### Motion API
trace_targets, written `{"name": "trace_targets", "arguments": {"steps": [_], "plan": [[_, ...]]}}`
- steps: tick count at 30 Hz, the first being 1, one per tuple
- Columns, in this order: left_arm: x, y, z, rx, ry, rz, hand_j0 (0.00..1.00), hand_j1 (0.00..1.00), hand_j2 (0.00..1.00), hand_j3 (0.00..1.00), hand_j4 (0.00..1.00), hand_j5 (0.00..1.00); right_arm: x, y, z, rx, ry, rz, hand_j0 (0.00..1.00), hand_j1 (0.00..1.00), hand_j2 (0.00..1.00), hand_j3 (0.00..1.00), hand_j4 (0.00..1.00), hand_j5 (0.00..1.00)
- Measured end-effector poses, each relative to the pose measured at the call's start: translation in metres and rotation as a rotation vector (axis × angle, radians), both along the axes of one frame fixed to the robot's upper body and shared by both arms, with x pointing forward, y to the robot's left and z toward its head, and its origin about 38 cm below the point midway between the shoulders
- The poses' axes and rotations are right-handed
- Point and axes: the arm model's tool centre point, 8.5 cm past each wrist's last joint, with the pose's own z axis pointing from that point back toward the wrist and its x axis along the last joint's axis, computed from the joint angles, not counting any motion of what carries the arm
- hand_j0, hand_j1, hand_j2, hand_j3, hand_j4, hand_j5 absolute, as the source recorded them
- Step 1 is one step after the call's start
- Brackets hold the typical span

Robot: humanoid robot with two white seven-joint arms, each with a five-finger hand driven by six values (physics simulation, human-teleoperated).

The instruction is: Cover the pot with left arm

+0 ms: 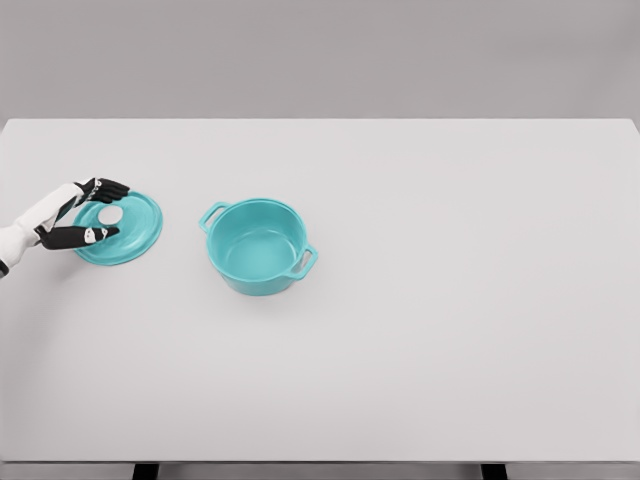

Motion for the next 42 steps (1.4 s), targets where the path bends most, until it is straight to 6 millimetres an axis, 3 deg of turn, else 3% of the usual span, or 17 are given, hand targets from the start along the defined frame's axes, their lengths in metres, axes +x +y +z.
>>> {"name": "trace_targets", "arguments": {"steps": [2, 12, 24, 31, 35, 42], "plan": [[0.000, 0.000, 0.000, 0.000, 0.001, -0.002, 0.56, 0.56, 0.56, 0.56, 0.56, 0.56, 0.000, 0.000, 0.000, 0.000, 0.000, 0.000, 1.00, 1.00, 1.00, 1.00, 1.00, 1.00], [0.000, -0.005, -0.001, -0.008, 0.005, -0.012, 0.54, 0.54, 0.54, 0.54, 0.54, 0.54, 0.000, 0.000, 0.000, 0.000, 0.000, 0.000, 1.00, 1.00, 1.00, 1.00, 1.00, 1.00], [0.005, -0.032, 0.039, -0.003, -0.096, -0.132, 0.56, 0.56, 0.56, 0.56, 0.56, 0.56, 0.000, 0.000, 0.000, 0.000, 0.000, 0.000, 1.00, 1.00, 1.00, 1.00, 1.00, 1.00], [0.004, -0.038, 0.057, 0.004, -0.136, -0.171, 0.57, 0.57, 0.57, 0.57, 0.57, 0.57, 0.000, 0.000, 0.000, 0.000, 0.000, 0.000, 1.00, 1.00, 1.00, 1.00, 1.00, 1.00], [0.001, -0.052, 0.068, -0.003, -0.163, -0.221, 0.57, 0.57, 0.57, 0.57, 0.57, 0.57, 0.000, 0.000, 0.000, 0.000, 0.000, 0.000, 1.00, 1.00, 1.00, 1.00, 1.00, 1.00], [-0.008, -0.077, 0.071, -0.017, -0.179, -0.302, 0.57, 0.57, 0.57, 0.57, 0.57, 0.57, 0.000, 0.000, 0.000, 0.000, 0.000, 0.000, 1.00, 1.00, 1.00, 1.00, 1.00, 1.00]]}}
